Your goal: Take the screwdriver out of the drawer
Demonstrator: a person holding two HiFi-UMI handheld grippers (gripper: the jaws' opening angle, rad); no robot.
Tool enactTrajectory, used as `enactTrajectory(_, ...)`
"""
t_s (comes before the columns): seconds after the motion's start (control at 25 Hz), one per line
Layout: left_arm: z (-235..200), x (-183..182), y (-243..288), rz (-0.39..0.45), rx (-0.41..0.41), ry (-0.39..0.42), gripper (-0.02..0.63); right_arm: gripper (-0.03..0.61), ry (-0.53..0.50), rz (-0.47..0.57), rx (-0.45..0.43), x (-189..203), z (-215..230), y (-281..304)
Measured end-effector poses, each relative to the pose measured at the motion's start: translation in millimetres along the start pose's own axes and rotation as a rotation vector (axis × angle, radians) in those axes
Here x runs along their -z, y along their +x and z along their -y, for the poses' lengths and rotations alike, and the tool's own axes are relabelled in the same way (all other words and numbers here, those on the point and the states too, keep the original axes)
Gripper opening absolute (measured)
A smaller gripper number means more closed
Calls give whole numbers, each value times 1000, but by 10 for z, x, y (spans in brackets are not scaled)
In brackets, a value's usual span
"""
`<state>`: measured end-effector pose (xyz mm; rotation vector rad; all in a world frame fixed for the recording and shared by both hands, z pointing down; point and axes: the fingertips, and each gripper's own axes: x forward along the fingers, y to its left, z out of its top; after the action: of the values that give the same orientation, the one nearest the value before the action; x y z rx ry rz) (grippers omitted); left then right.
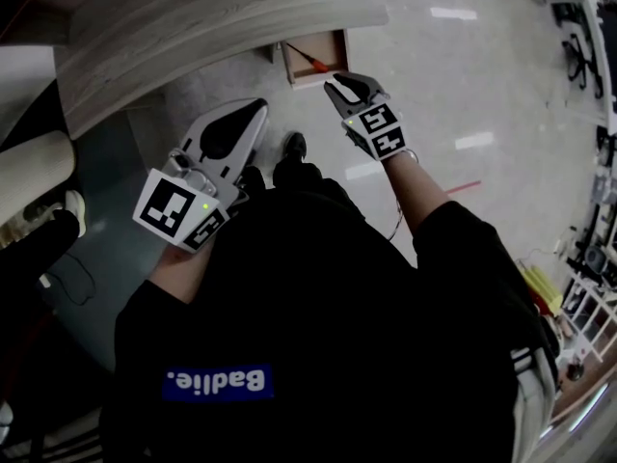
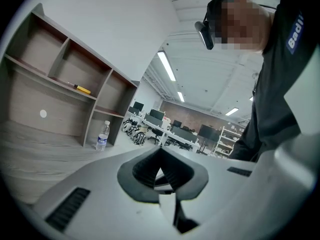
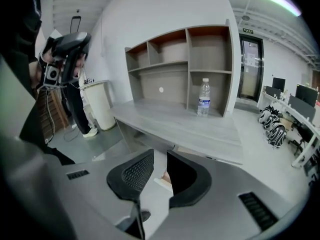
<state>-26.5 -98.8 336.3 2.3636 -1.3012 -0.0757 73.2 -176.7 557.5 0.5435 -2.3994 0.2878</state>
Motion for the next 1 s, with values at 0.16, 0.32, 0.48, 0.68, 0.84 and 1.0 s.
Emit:
enactTrajectory(0.16,-30,48,-18,-9,-20,-5,2,107,-2,-79,9,312,78,199)
enactTrajectory(0.32,-55,107,-28,-18,-41,-17,2,112,-2,-124,11,515,169,401)
enactTrajectory(0.48,-80,139,-41,-18,-66,-23,2,126,3,-164,5,688,239,570)
enactTrajectory(0.68,-137,186,13,-15,-84,-28,2,144,-8,-226,-6,928,336,836)
enactTrajectory(0.84,-138,182,65,-2,-94,-30,2,147,-24,-267,-9,1054,411,1025)
enactTrajectory(1.0,-167,247,102,-8,-99,-41,2,149,-38,-304,-8,1169,478,1226)
